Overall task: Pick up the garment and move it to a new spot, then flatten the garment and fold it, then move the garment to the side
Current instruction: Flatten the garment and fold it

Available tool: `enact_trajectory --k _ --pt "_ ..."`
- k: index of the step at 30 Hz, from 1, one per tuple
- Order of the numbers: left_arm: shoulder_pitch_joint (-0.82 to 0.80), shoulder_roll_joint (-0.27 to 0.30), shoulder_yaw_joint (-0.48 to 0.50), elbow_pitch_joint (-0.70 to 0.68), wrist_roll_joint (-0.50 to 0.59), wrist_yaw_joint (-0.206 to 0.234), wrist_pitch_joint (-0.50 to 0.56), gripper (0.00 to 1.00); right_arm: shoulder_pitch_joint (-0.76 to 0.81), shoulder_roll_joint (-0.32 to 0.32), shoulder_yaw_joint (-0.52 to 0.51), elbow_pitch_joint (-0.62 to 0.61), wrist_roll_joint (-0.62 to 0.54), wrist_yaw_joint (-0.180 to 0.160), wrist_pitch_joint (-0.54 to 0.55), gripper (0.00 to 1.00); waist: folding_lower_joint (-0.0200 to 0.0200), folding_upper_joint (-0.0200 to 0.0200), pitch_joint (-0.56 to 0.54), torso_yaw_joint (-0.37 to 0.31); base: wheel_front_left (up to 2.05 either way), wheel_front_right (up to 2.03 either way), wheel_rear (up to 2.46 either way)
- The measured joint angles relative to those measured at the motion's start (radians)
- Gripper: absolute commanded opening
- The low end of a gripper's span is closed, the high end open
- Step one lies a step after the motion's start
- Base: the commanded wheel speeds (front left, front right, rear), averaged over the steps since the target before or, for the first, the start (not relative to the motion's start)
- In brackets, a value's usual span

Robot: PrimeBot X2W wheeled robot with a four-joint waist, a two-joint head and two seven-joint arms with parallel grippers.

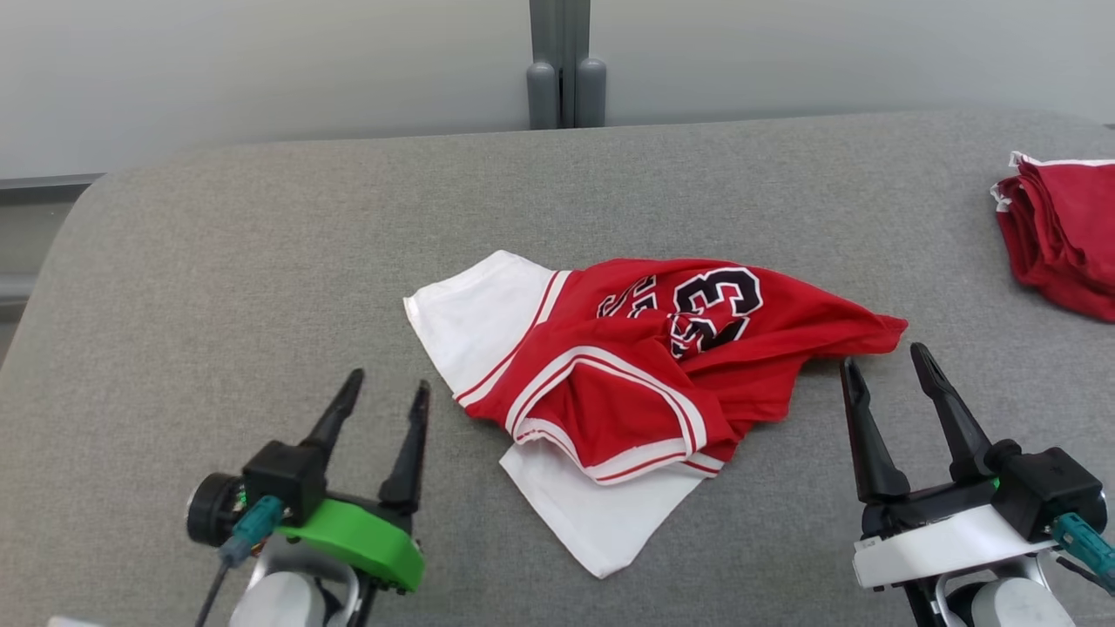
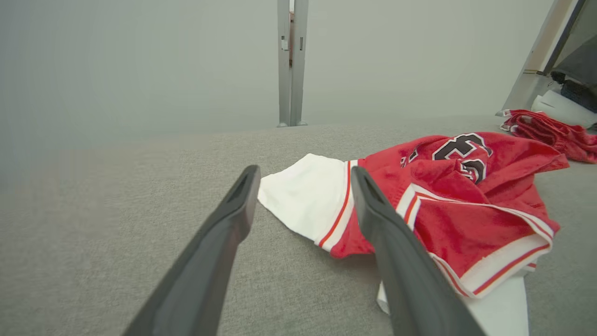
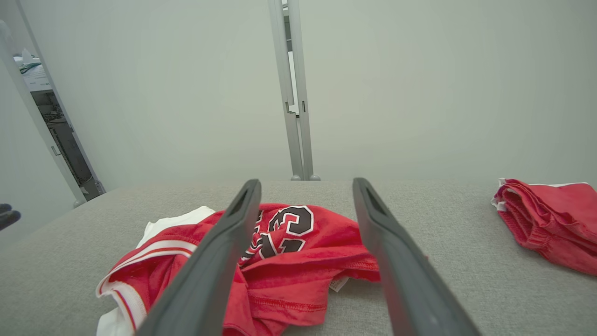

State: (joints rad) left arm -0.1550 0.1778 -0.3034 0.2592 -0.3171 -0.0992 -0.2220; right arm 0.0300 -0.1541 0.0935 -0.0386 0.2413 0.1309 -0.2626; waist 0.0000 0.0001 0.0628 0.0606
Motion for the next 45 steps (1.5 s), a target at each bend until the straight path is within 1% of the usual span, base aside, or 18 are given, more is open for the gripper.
enact_trajectory --k 4,9,13,18,19,20,21,27,30,34,39,43,45 --pt "-0.061 -0.033 -0.087 0.048 0.012 -0.016 0.007 1.00 -0.017 0.002 0.015 0.005 -0.003 0.000 0.000 1.00 0.0000 0.0000 0.017 -0.021 0.00 0.00 0.00" --pt "-0.121 -0.049 -0.152 0.131 0.013 -0.024 0.010 1.00 -0.040 0.009 0.016 0.008 -0.007 0.000 0.000 1.00 0.0000 0.0000 0.041 -0.059 0.00 0.00 0.00" --pt "-0.144 -0.052 -0.180 0.205 0.005 -0.026 0.009 1.00 -0.044 0.015 0.005 0.011 -0.008 0.000 0.000 1.00 0.0000 0.0000 0.060 -0.093 0.00 0.00 0.00" --pt "-0.164 -0.048 -0.191 0.310 -0.014 -0.028 -0.001 1.00 -0.048 0.020 0.001 0.012 -0.011 0.000 0.000 1.00 0.0000 0.0000 0.085 -0.129 0.00 0.00 0.00" --pt "-0.171 -0.048 -0.193 0.331 -0.016 -0.028 -0.004 0.76 -0.052 0.021 0.001 0.012 -0.012 0.000 0.000 1.00 0.0000 0.0000 0.089 -0.135 0.00 0.00 0.00" --pt "-0.177 -0.049 -0.193 0.345 -0.019 -0.028 -0.007 0.37 -0.054 0.021 0.001 0.012 -0.012 0.000 0.000 1.00 0.0000 0.0000 0.092 -0.138 0.00 0.00 0.00" --pt "-0.185 -0.050 -0.194 0.363 -0.028 -0.028 -0.012 0.00 -0.055 0.021 0.001 0.011 -0.012 0.000 0.000 1.00 0.0000 0.0000 0.095 -0.142 0.00 0.00 0.00" --pt "-0.233 -0.048 -0.181 0.427 -0.035 -0.028 -0.032 0.00 -0.057 0.021 -0.006 0.011 -0.015 0.000 0.000 1.00 0.0000 0.0000 0.099 -0.141 0.00 0.00 0.00" --pt "-0.261 -0.028 -0.154 0.423 -0.035 -0.028 -0.036 0.00 -0.056 0.023 -0.009 0.007 -0.017 0.000 0.000 1.00 0.0000 0.0000 0.098 -0.133 0.00 0.00 0.00" --pt "-0.310 0.051 -0.099 0.378 -0.032 -0.025 -0.039 0.00 -0.055 0.021 -0.020 0.001 -0.020 0.000 0.000 1.00 0.0000 0.0000 0.099 -0.120 0.00 0.00 0.00" --pt "-0.362 0.173 -0.020 0.325 -0.032 -0.015 -0.039 0.00 -0.054 0.017 -0.029 -0.003 -0.020 0.000 0.000 1.00 0.0000 0.0000 0.107 -0.113 0.00 0.00 0.00" --pt "-0.380 0.252 0.031 0.326 -0.052 -0.015 -0.039 0.00 -0.055 0.019 -0.035 0.000 -0.024 0.000 0.000 1.00 0.0000 0.0000 0.118 -0.118 0.00 0.00 0.00" --pt "-0.381 0.280 0.044 0.348 -0.059 -0.015 -0.039 0.00 -0.057 0.018 -0.035 0.005 -0.024 0.000 0.000 1.00 0.0000 0.0000 0.125 -0.123 0.00 0.00 0.00"
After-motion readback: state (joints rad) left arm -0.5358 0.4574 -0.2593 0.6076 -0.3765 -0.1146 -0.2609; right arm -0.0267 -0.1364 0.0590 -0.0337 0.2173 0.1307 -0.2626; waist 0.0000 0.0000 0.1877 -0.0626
